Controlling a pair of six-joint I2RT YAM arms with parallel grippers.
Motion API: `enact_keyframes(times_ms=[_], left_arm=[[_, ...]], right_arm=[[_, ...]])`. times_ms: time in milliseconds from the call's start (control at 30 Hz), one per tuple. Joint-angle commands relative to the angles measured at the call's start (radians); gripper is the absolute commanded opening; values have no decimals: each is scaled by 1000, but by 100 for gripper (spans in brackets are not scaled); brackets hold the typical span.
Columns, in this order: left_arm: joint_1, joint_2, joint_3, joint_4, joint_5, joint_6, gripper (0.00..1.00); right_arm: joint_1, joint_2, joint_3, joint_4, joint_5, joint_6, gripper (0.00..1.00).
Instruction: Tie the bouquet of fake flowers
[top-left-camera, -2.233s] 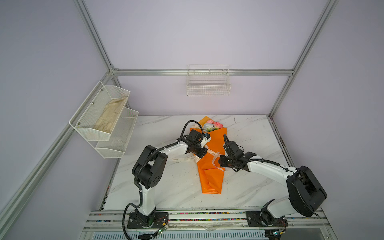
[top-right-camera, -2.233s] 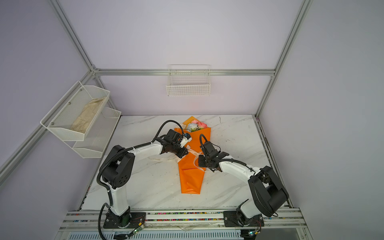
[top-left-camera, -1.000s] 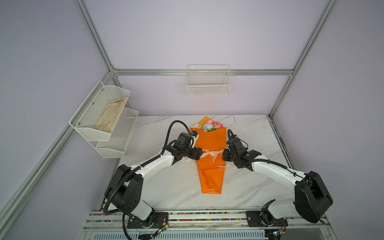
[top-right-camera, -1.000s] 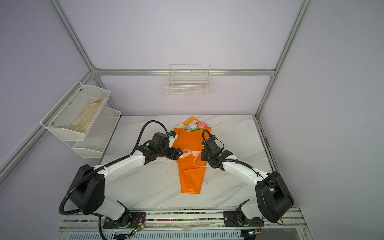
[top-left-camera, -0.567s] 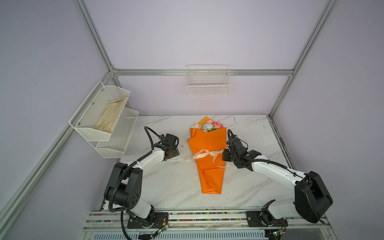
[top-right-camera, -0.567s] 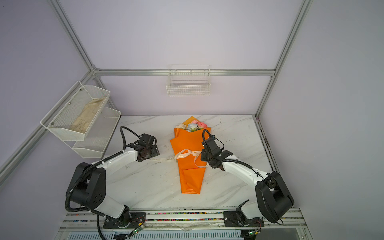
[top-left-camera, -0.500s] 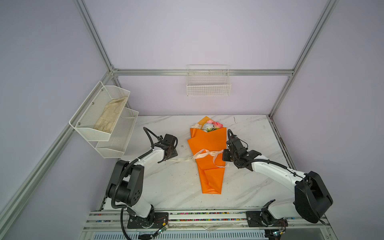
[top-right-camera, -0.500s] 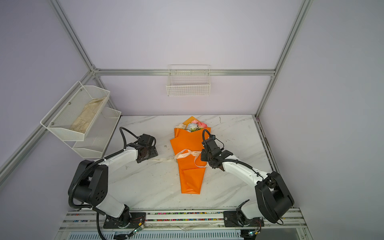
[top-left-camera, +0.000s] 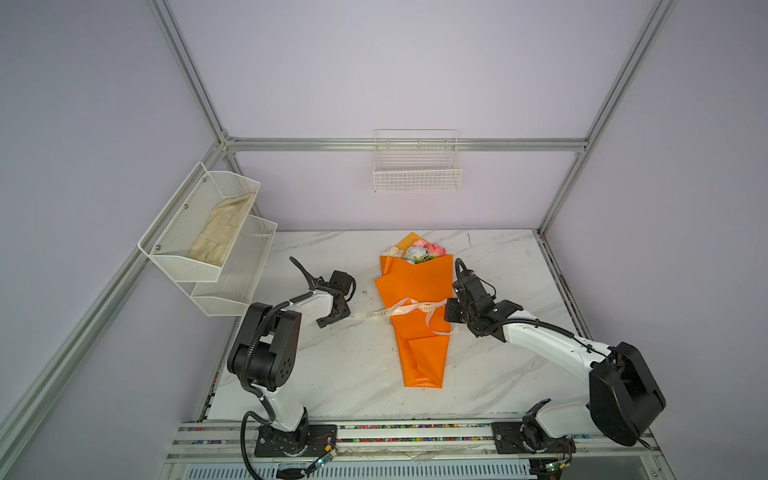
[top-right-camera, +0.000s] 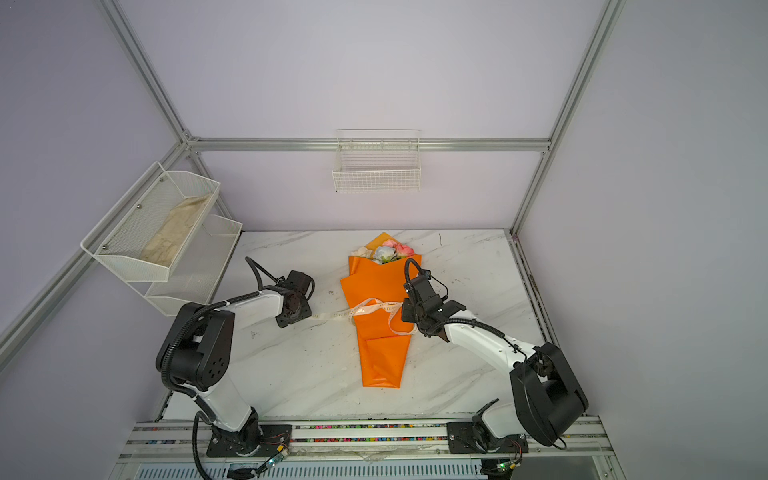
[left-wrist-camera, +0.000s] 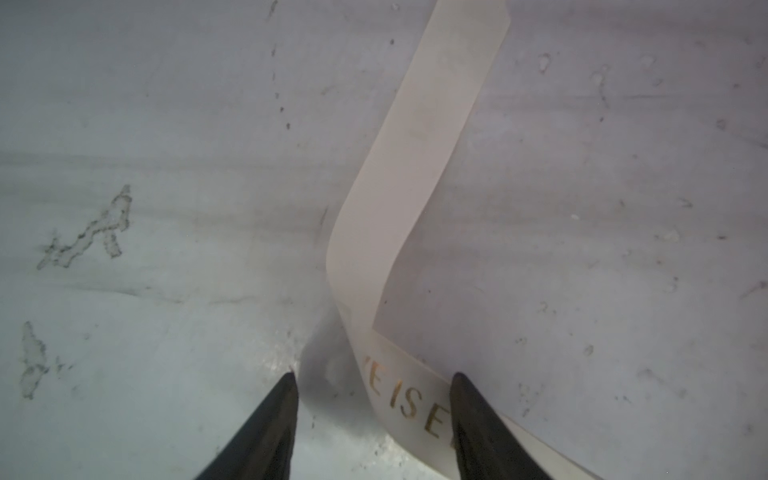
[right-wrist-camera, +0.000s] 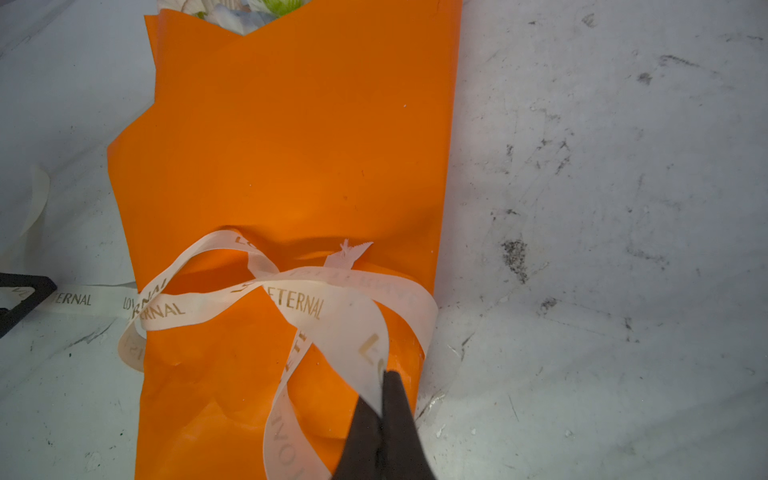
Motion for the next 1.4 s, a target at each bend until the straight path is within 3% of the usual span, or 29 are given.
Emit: enact_keyframes(times_ms=[0,367,600,867,1033,1233,1367], left_arm=[[4,42,29,22,22,7,49],[5,-4,38,51,42,41,0],[12,-162,-27,-44,-57,12,0],[66,-332,-162,-91,-73,-15,0],[75,-375,-171,-125,-81,-15,0],[77,-359,-190,-125,-74,-15,0],[81,-352,-191,-134,-110,-10,0]], right_arm=[[-4,5,10,-12,15,3,0],[-8,-13,14,-19,37,-1,0],[-66,-92,-10,-39,67,9,0],[-182,-148,-32,-128,171,53,0],[-249,-175,-11,-202,323,67,0],[-387,-140,28,-198,317,-6,0],[-432,-96,78,-208,386,-69,0]])
